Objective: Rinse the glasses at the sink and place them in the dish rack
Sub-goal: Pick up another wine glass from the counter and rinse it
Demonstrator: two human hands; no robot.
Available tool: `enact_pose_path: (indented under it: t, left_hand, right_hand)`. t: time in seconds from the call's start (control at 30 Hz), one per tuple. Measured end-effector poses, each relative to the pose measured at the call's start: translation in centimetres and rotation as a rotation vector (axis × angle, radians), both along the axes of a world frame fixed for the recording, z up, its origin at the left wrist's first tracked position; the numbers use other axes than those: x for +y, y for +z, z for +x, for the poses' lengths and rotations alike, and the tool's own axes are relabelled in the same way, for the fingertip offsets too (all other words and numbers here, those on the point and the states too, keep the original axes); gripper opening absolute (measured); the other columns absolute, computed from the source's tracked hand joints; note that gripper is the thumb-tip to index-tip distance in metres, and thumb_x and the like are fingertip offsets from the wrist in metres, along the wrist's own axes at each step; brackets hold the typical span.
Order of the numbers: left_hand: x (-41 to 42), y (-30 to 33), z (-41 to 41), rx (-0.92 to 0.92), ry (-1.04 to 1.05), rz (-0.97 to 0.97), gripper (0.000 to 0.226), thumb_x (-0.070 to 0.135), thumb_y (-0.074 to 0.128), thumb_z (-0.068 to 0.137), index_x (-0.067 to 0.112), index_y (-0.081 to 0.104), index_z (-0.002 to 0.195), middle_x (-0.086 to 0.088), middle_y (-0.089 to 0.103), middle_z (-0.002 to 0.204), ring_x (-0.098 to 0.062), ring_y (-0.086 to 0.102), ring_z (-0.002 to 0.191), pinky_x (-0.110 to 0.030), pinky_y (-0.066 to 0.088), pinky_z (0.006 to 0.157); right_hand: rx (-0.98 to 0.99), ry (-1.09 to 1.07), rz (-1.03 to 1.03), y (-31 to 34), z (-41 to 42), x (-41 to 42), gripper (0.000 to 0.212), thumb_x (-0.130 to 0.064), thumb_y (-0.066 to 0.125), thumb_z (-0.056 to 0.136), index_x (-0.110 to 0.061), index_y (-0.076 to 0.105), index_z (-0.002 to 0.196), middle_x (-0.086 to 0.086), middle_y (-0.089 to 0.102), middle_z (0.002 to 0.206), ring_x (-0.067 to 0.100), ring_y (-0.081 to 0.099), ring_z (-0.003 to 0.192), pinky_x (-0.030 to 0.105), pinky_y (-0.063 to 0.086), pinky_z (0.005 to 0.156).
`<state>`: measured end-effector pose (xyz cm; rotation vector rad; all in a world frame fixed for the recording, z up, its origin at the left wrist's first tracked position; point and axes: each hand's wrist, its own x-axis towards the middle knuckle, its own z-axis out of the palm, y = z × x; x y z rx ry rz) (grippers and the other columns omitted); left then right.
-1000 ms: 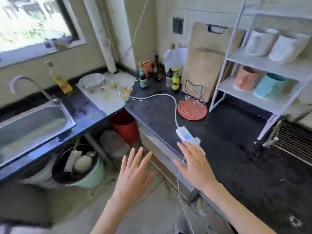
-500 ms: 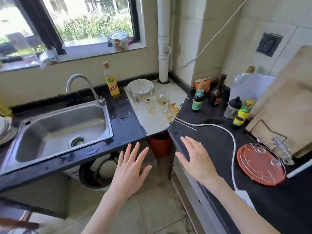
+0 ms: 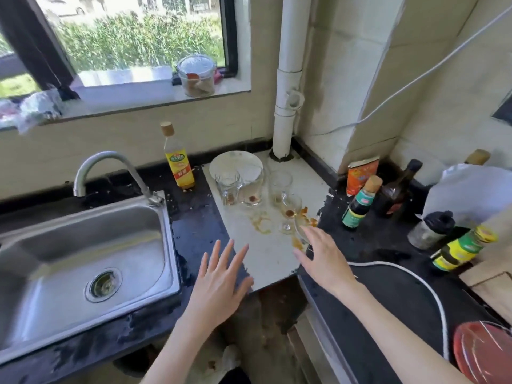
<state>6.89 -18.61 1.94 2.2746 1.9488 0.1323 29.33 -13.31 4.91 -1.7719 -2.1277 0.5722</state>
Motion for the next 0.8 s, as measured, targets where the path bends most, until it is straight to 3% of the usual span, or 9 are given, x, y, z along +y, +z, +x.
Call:
enact_pose_path:
  t: [0.17,0.27,0.37,0.47,0.57,0.63,0.73,0.8]
  left_hand:
    - [7.8,0.2,-3.5,0.102,-0.076,-0.020,0.061,0.057,0.004,0.094,0.027,0.034,0.138,-0.008,0.051,0.136,-0.036,0.044,0.126,-0.047,0.030,0.097]
    - [11.6,0.6,-5.2,0.070,-0.108,-0.017,0.065,0.060,0.000,0.091,0.028,0.028,0.140,-0.009,0.043,0.143,-0.038,0.033,0.134,-0.049,0.022,0.103]
    - [13.3,0.9,-5.8,0.039,-0.139,-0.067,0.071,0.064,0.002,0.085,0.031,0.018,0.145,-0.005,0.019,0.154,-0.036,0.009,0.142,-0.046,0.005,0.109]
    - [14.1,0.4,-6.6,0.079,-0.131,-0.073,0.061,0.058,0.019,0.087,0.028,0.030,0.140,-0.007,0.037,0.147,-0.037,0.028,0.136,-0.048,0.020,0.104]
    - [14.5,-0.6,-7.2,0.106,-0.100,-0.091,0.058,0.056,0.023,0.088,0.027,0.036,0.136,-0.007,0.046,0.141,-0.034,0.038,0.130,-0.044,0.029,0.099]
    - [14.2,-0.9,-7.0,0.071,-0.068,-0.145,0.061,0.058,0.021,0.087,0.028,0.032,0.140,-0.007,0.039,0.146,-0.032,0.026,0.136,-0.044,0.024,0.102]
    - [13.5,-1.2,-6.1,-0.041,-0.050,-0.145,0.068,0.061,0.012,0.085,0.032,0.009,0.147,-0.001,0.004,0.157,-0.027,-0.010,0.141,-0.037,-0.005,0.108]
    - [13.1,-1.4,-5.7,-0.096,-0.011,-0.129,0.066,0.057,0.022,0.089,0.033,0.004,0.147,0.002,-0.005,0.157,-0.019,-0.022,0.138,-0.032,-0.012,0.106]
  right_hand:
    - [-0.002,-0.208,-0.036,-1.5,-2.7,8.7,0.066,-0.032,0.056,0.092,-0.013,0.025,0.146,0.006,0.029,0.151,0.023,0.027,0.138,0.034,0.027,0.109]
    - [-0.025,-0.306,-0.062,-1.6,-3.4,12.8,0.080,-0.036,0.060,0.089,-0.011,0.013,0.149,0.010,0.018,0.155,0.028,0.019,0.141,0.038,0.027,0.110]
    - [-0.024,-0.333,-0.193,-2.1,-3.6,15.4,0.095,-0.041,0.063,0.085,-0.009,0.001,0.150,0.012,0.008,0.157,0.031,0.013,0.143,0.041,0.023,0.112]
    - [-0.041,-0.287,-0.309,-3.2,-4.0,16.5,0.096,-0.044,0.063,0.084,-0.008,0.002,0.150,0.014,0.013,0.155,0.032,0.020,0.141,0.041,0.024,0.111]
    - [-0.049,-0.259,-0.274,-4.4,-4.2,16.7,0.078,-0.038,0.060,0.089,-0.008,0.017,0.147,0.013,0.027,0.149,0.030,0.031,0.135,0.037,0.030,0.106]
    - [-0.052,-0.252,-0.240,-4.8,-4.1,16.8,0.072,-0.034,0.060,0.090,-0.009,0.022,0.145,0.013,0.032,0.146,0.029,0.035,0.132,0.036,0.032,0.105]
    - [-0.111,-0.198,-0.233,-4.8,-4.1,17.2,0.069,-0.035,0.059,0.090,-0.011,0.024,0.145,0.011,0.034,0.144,0.027,0.034,0.132,0.035,0.032,0.104]
    - [-0.134,-0.116,-0.227,-4.6,-4.8,17.2,0.068,-0.037,0.059,0.088,-0.014,0.027,0.144,0.006,0.037,0.143,0.025,0.033,0.132,0.034,0.032,0.104]
